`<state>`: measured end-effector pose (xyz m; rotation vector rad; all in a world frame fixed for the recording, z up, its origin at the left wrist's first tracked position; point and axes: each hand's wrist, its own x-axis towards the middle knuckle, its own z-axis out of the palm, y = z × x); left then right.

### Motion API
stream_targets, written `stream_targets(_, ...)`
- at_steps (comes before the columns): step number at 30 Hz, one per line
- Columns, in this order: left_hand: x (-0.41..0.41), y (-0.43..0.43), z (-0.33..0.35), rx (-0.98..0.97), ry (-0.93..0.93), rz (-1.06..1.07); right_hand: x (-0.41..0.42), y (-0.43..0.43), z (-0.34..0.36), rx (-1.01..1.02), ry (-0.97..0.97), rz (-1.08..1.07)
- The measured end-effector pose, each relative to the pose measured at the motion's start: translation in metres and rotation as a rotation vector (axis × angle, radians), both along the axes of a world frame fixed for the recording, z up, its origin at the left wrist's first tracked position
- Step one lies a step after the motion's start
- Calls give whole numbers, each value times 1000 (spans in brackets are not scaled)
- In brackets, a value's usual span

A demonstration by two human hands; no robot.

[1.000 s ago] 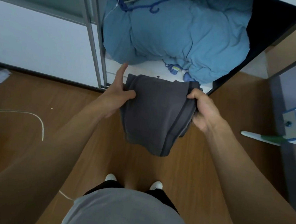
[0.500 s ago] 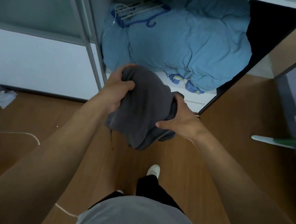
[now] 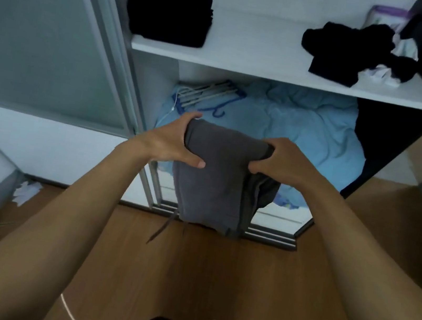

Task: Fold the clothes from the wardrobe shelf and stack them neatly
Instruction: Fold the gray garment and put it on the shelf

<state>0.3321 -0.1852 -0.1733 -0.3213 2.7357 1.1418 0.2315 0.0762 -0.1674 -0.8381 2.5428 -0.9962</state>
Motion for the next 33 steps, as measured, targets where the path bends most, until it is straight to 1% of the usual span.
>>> stream_targets(2, -24, 3, 12, -244, 53, 18, -23, -5, 20, 4, 58, 33)
stream_targets(3, -34, 4, 17, -323, 87, 9, -33, -7, 31, 11, 93, 59)
stream_targets(6, -66, 7, 34, -447, 252, -96, -58, -13, 61, 92, 199, 129)
stream_targets(8, -90, 12, 50, -470, 311, -159, -76, -16, 78, 121, 253, 148)
stream_targets(10, -115, 19, 71, -498, 237, -221, -93, -19, 92, 111, 285, 136)
stream_targets(12, -135, 25, 92, -563, 145, -214, -110, -23, 100, 70, 313, 94)
stream_targets(14, -151, 23, 108, -553, 180, -140, -127, -26, 104, -39, 360, -32)
stream_targets(17, -177, 12, 132, -524, 303, -41, -141, -32, 107, -284, 550, -435)
stream_targets(18, -186, 7, 140, -521, 343, -21, -142, -37, 106, -383, 632, -537)
stream_targets(19, -196, 2, 149, -510, 378, -4, -144, -45, 104, -429, 659, -581)
stream_targets(20, -207, -5, 158, -498, 412, 8, -145, -54, 101, -432, 581, -554)
stream_targets(21, -218, -11, 167, -490, 444, 16, -143, -67, 98, -417, 377, -463)
stream_targets(22, -228, -18, 176, -484, 475, 21, -143, -80, 96, -395, 73, -337)
stream_targets(23, -238, -24, 185, -480, 505, 21, -146, -93, 95, -409, -278, -244)
stream_targets(24, -246, -30, 193, -480, 535, 20, -154, -102, 95, -472, -600, -202)
stream_targets(25, -255, -36, 200, -482, 567, 16, -169, -109, 96, -586, -857, -194)
stream_targets(26, -263, -42, 205, -488, 597, 12, -185, -112, 98, -738, -1052, -201)
stream_targets(27, -272, -48, 209, -500, 627, 7, -202, -115, 101, -893, -1190, -212)
stream_targets(29, -287, -59, 210, -528, 673, -7, -229, -122, 108, -1142, -1343, -234)
stream_targets(31, -301, -70, 207, -509, 704, -24, -256, -132, 112, -1344, -1400, -238)
stream_targets(33, -312, -80, 201, -473, 718, -48, -280, -138, 117, -1499, -1404, -225)
